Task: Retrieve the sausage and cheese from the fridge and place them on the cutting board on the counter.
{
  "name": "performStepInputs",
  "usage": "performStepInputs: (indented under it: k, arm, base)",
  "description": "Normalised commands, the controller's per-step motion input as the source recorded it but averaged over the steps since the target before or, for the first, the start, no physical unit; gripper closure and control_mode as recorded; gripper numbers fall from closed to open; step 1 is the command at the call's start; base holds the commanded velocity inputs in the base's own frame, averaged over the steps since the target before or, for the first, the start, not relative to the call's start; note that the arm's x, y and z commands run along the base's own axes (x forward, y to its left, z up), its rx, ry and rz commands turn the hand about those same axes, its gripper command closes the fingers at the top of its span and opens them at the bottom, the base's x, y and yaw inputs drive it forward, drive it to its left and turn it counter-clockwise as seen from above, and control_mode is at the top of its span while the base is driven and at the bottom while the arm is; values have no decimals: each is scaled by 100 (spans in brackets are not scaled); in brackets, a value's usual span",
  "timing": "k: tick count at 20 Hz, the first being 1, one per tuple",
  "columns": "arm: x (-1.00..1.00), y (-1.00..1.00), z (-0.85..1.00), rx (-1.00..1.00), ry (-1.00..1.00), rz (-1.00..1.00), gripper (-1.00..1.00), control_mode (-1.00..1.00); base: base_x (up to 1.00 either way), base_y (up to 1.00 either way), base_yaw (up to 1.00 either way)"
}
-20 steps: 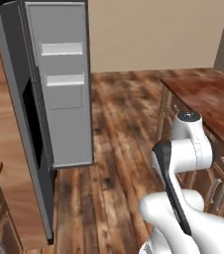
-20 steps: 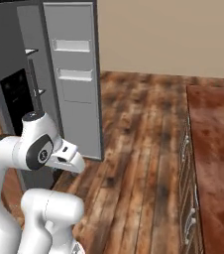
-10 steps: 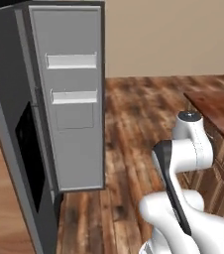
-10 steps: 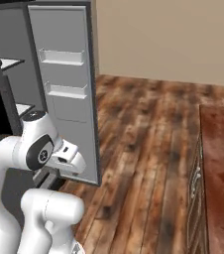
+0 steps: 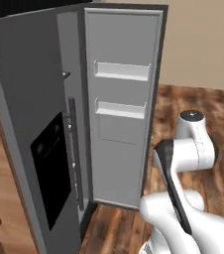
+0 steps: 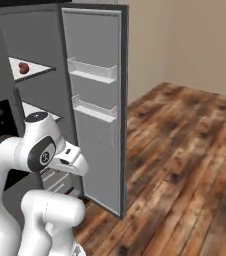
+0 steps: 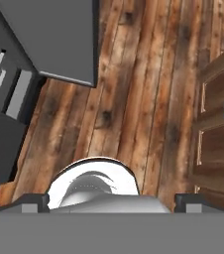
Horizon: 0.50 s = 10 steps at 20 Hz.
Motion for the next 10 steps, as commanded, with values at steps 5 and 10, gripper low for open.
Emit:
performStepInputs:
  k: [5, 10]
  arm:
    - [0, 0, 0, 0, 0, 0, -100, 100]
    - [0, 0, 0, 0, 0, 0, -100, 100]
  base:
    - [6, -40, 81]
    - [6, -46, 74]
